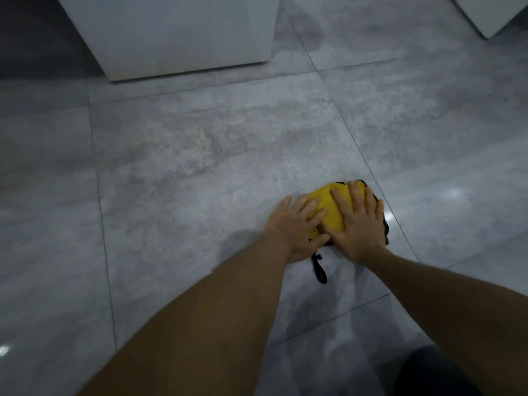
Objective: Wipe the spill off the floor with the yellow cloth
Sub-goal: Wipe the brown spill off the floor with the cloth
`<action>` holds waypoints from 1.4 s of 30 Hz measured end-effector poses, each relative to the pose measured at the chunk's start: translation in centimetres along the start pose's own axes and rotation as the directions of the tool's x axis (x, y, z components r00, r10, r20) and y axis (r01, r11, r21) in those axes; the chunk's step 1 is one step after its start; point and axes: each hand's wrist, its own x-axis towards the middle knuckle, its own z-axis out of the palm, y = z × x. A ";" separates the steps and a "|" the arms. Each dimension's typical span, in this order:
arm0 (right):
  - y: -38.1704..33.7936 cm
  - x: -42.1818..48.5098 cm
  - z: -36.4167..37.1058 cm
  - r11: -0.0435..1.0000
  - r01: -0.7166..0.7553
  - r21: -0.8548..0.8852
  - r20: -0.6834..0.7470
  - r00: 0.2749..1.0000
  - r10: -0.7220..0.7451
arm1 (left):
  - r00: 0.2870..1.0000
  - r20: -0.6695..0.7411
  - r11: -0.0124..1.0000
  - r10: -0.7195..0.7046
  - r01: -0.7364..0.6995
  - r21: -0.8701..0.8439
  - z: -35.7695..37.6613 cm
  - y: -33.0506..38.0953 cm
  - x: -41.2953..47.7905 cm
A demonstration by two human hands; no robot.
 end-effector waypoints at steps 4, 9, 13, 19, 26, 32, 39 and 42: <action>-2.8 -0.9 0.4 0.999 -0.048 0.010 0.029 0.998 0.048 | 0.999 -0.041 0.999 -0.011 0.012 0.035 -0.2 -1.0 -1.8; -9.5 -1.6 1.4 0.996 0.084 0.007 0.057 0.995 -0.084 | 0.986 -0.090 0.990 -0.143 0.142 -0.015 0.1 -4.3 -7.2; -16.3 -2.1 2.1 0.976 0.219 0.008 0.041 0.975 -0.219 | 0.964 -0.083 0.967 -0.252 0.253 0.003 1.2 -8.4 -13.1; -27.9 -3.7 4.1 0.904 0.426 0.029 0.031 0.904 -0.427 | 0.886 -0.137 0.895 -0.443 0.445 -0.013 3.1 -13.5 -23.0; -41.9 -9.3 6.2 0.765 0.633 0.115 0.003 0.770 -0.638 | 0.741 -0.129 0.747 -0.659 0.664 0.002 6.5 -17.8 -36.6; -47.3 -13.0 7.1 0.687 0.704 0.179 -0.088 0.707 -0.702 | 0.638 -0.131 0.639 -0.759 0.768 0.037 8.3 -18.7 -42.3; -50.1 -12.3 7.2 0.647 0.752 0.128 0.037 0.648 -0.761 | 0.523 -0.139 0.528 -0.841 0.849 -0.002 8.0 -18.9 -43.0; -49.4 -8.3 8.7 0.745 0.643 0.178 0.137 0.733 -0.666 | 0.563 -0.059 0.563 -0.824 0.826 0.026 7.6 -21.3 -39.1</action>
